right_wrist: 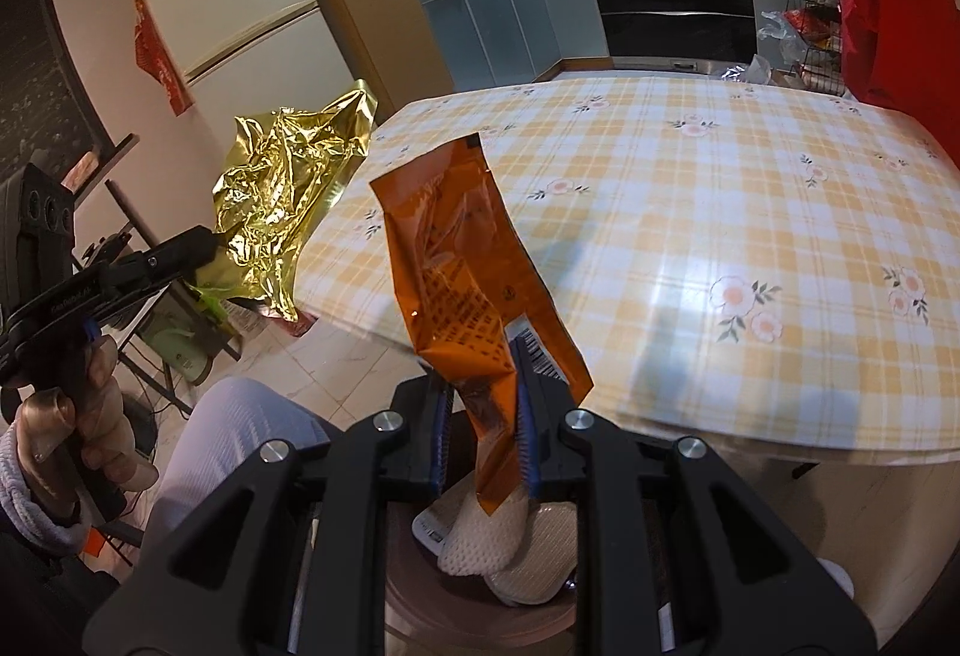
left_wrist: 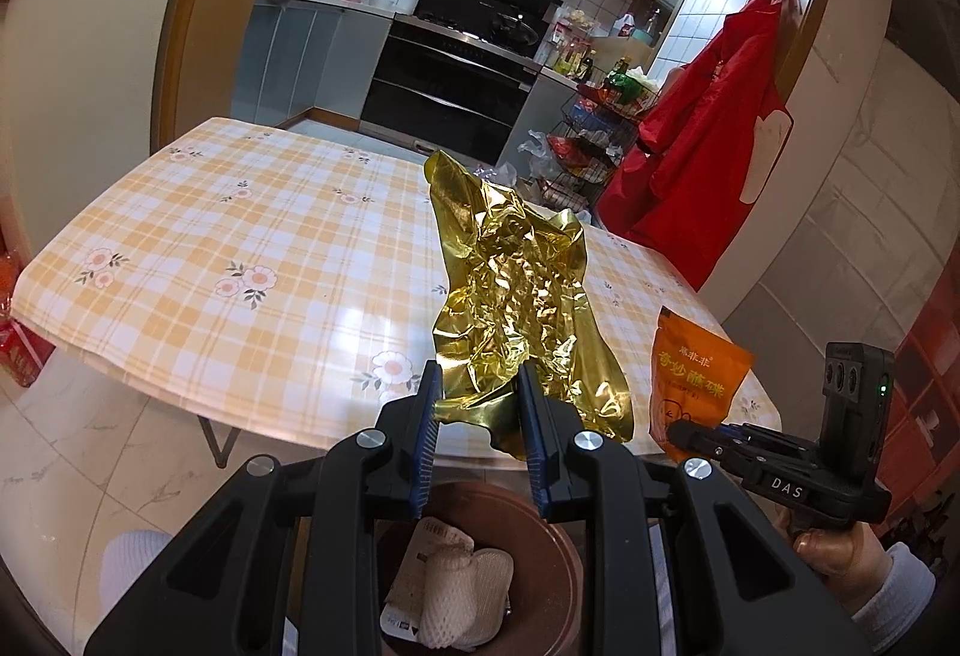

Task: Collect trash
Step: 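Carry the orange bag and gold foil over the bin and open both tools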

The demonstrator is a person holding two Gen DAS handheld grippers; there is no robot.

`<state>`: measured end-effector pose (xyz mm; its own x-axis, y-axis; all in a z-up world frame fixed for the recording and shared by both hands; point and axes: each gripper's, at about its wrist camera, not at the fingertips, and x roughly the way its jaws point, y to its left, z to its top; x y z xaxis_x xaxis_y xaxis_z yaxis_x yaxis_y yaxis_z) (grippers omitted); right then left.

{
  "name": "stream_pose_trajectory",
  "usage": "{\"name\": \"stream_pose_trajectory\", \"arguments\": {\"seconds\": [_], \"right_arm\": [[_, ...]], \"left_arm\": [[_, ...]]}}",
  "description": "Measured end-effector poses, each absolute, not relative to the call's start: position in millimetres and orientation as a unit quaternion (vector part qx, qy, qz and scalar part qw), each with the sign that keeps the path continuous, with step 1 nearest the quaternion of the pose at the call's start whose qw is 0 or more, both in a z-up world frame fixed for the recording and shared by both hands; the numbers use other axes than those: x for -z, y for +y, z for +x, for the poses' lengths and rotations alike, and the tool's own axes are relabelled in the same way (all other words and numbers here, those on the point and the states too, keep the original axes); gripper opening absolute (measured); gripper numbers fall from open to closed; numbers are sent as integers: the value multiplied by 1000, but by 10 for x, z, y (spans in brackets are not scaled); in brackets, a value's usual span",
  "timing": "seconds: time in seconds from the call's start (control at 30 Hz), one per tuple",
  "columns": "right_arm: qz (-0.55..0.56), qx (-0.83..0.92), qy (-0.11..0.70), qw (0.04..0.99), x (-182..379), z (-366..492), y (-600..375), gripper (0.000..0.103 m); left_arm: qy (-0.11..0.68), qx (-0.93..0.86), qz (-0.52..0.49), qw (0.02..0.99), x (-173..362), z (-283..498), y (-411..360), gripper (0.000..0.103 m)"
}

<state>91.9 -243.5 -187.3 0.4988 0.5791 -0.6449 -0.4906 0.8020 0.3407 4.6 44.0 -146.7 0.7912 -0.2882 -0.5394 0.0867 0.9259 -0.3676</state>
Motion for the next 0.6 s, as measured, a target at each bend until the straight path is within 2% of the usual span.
{"name": "stream_pose_trajectory", "arguments": {"seconds": [0.3, 0.6], "right_arm": [[70, -320, 398, 857, 1909, 721, -2401, 22], [86, -320, 404, 853, 1935, 727, -2385, 40]], "left_arm": [[302, 94, -162, 935, 1475, -218, 505, 25], [299, 91, -161, 936, 1455, -246, 535, 25]]}}
